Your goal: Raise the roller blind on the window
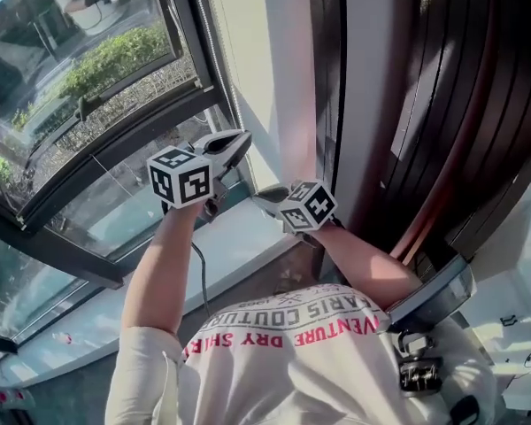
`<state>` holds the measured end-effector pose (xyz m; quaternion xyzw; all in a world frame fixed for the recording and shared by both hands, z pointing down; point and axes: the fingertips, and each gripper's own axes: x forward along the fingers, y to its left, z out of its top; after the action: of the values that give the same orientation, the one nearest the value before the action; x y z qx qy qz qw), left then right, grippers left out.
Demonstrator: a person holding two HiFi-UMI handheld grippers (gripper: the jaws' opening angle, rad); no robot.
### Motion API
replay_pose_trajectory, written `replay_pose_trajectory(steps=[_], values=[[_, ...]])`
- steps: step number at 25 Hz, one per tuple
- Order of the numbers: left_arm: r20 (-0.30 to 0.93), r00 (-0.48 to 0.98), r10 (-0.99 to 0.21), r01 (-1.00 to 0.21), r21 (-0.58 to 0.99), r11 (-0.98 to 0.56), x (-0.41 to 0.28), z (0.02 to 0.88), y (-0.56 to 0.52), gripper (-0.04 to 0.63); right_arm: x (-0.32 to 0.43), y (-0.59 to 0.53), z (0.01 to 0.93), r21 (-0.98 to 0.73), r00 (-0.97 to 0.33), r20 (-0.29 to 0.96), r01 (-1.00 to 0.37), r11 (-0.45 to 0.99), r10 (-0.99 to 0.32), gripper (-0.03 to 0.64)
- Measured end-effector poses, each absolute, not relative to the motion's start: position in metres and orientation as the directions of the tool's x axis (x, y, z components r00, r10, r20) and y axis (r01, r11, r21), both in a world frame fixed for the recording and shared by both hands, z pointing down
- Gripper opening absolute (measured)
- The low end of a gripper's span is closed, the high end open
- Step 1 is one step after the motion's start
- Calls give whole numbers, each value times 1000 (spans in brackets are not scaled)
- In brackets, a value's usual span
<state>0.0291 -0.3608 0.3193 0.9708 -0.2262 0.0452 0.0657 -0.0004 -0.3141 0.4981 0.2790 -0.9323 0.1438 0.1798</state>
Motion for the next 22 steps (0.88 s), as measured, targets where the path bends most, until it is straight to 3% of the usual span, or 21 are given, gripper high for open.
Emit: replay_pose_trajectory(steps=[19, 22], values=[[160, 887, -434, -452, 102, -886, 31, 367, -346, 6, 23, -312, 541, -166, -727, 527, -596, 786, -440, 17], [160, 885, -436, -454, 100, -885, 26, 367, -346, 6, 25, -311, 516, -208, -766, 470, -580, 788, -440, 92]])
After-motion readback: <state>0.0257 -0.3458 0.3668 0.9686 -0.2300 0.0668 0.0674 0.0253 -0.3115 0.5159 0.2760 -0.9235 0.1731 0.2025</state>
